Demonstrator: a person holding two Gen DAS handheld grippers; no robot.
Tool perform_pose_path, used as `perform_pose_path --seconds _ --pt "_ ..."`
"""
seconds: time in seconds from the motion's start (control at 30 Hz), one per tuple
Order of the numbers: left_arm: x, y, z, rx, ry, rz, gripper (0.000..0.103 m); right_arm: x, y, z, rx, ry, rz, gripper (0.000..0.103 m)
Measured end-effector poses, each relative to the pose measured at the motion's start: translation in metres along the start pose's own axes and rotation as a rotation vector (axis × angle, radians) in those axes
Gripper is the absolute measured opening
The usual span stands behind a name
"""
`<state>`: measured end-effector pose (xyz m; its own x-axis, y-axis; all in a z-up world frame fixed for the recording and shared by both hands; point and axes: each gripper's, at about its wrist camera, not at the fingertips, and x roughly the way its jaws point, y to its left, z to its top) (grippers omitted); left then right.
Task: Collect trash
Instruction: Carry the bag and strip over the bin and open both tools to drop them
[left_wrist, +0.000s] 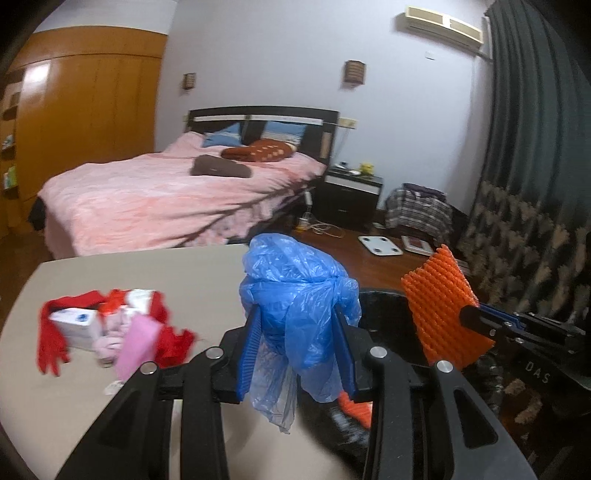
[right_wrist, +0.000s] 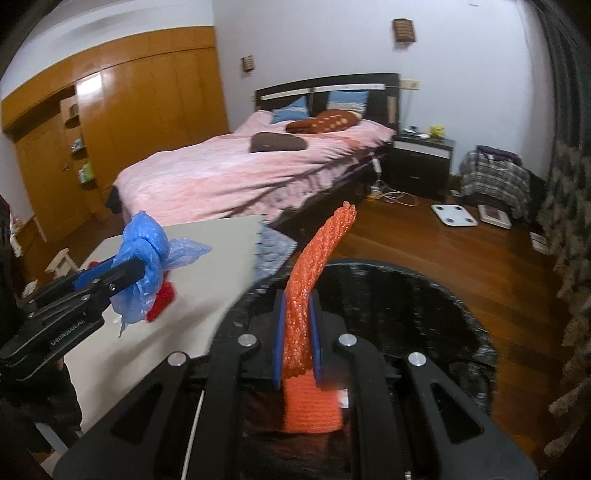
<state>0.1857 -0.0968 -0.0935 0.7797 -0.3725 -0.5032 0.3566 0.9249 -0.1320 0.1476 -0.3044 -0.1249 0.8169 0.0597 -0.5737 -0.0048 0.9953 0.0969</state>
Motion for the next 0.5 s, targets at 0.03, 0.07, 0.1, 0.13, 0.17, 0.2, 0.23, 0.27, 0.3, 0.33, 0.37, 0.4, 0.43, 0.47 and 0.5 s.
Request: perform_pose_path --seconds 0.03,0.07,0.1,0.13,0.17,0.2,0.23,0.27,0.3,0.33,0.37,0.4,0.43,0.47,0.5 --pt "0.003 -0.005 -0.001 0.003 0.002 -0.009 0.037 0.0 -0.008 -0.002 0.009 0.001 -0.013 0.011" --pt "0.006 -0.011 -0.001 0.006 0.006 -0.019 0.037 0.0 -0.013 -0.003 0.015 0.002 -0.023 0.011" --pt "0.011 -0.016 -0.001 0.01 0.011 -0.032 0.037 -0.001 -0.017 -0.005 0.02 0.003 -0.032 0.011" --pt "0.015 -0.021 -0.001 0.012 0.013 -0.044 0.037 -0.001 -0.023 -0.008 0.026 0.005 -0.045 0.011" --pt "0.018 -0.026 -0.001 0.016 0.014 -0.052 0.037 -0.001 -0.028 -0.01 0.029 0.007 -0.054 0.011" --pt "0.023 -0.031 -0.001 0.021 0.017 -0.061 0.037 -0.001 -0.036 -0.011 0.036 0.01 -0.065 0.011" --pt "0.026 -0.036 -0.001 0.025 0.02 -0.071 0.037 -0.001 -0.04 -0.013 0.042 0.012 -0.071 0.011" --pt "0.03 -0.041 -0.001 0.029 0.023 -0.078 0.037 0.0 -0.043 -0.014 0.048 0.014 -0.076 0.011" --pt "0.034 -0.045 -0.001 0.033 0.026 -0.087 0.037 0.0 -0.047 -0.016 0.054 0.017 -0.081 0.011" --pt "0.038 -0.049 -0.001 0.036 0.03 -0.095 0.037 0.0 -0.051 -0.018 0.061 0.02 -0.088 0.011" --pt "0.042 -0.053 -0.002 0.039 0.034 -0.105 0.037 0.001 -0.054 -0.02 0.065 0.022 -0.093 0.011" --pt "0.045 -0.055 -0.002 0.04 0.037 -0.11 0.038 0.001 -0.057 -0.021 0.068 0.024 -0.099 0.012" --pt "0.048 -0.057 -0.003 0.043 0.042 -0.116 0.038 0.002 -0.06 -0.023 0.072 0.028 -0.104 0.012" --pt "0.051 -0.059 -0.004 0.044 0.048 -0.124 0.038 0.003 -0.061 -0.022 0.074 0.03 -0.108 0.013" --pt "0.054 -0.061 -0.004 0.045 0.054 -0.131 0.039 0.004 -0.063 -0.023 0.076 0.033 -0.111 0.013"
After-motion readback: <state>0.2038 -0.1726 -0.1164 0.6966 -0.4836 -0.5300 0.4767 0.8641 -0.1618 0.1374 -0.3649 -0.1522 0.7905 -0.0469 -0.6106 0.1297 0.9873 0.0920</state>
